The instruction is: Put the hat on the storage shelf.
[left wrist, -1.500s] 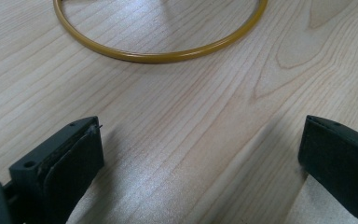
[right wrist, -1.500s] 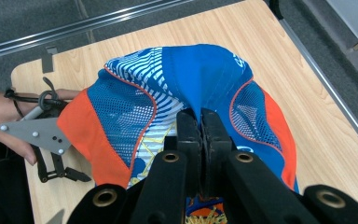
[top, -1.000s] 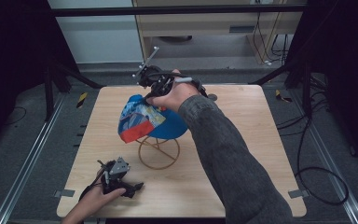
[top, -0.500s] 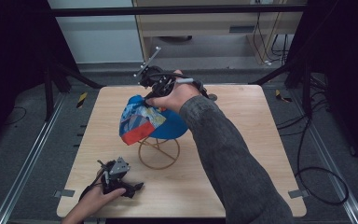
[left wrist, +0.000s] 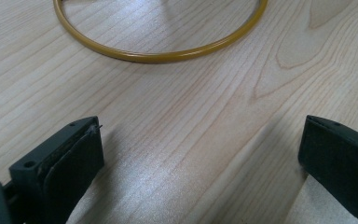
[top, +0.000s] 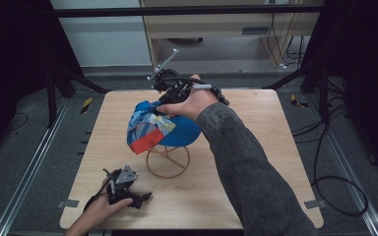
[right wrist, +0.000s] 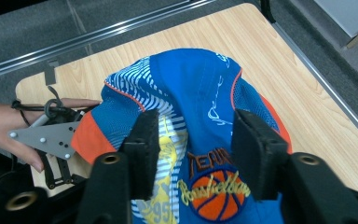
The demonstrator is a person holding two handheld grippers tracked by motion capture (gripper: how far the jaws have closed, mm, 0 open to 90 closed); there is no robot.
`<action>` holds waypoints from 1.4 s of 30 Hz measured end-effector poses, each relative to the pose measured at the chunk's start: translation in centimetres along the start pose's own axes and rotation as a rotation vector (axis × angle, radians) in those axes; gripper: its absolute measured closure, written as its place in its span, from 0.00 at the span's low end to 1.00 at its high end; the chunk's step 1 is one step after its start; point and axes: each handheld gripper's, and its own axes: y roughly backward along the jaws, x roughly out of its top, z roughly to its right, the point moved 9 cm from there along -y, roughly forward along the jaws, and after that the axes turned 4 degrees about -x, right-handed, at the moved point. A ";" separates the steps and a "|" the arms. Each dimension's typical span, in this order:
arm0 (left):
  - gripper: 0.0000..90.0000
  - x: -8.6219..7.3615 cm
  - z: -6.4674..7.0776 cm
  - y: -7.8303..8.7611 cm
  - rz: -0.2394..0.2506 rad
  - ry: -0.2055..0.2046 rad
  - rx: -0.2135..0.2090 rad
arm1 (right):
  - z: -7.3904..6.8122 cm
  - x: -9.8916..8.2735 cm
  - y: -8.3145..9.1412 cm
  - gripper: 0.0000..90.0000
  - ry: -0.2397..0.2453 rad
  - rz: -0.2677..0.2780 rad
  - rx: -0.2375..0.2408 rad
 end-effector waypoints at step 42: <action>0.00 0.0 0.0 0.0 -0.001 0.001 0.001 | 2.0 -3.2 5.1 0.07 -0.110 0.174 -0.091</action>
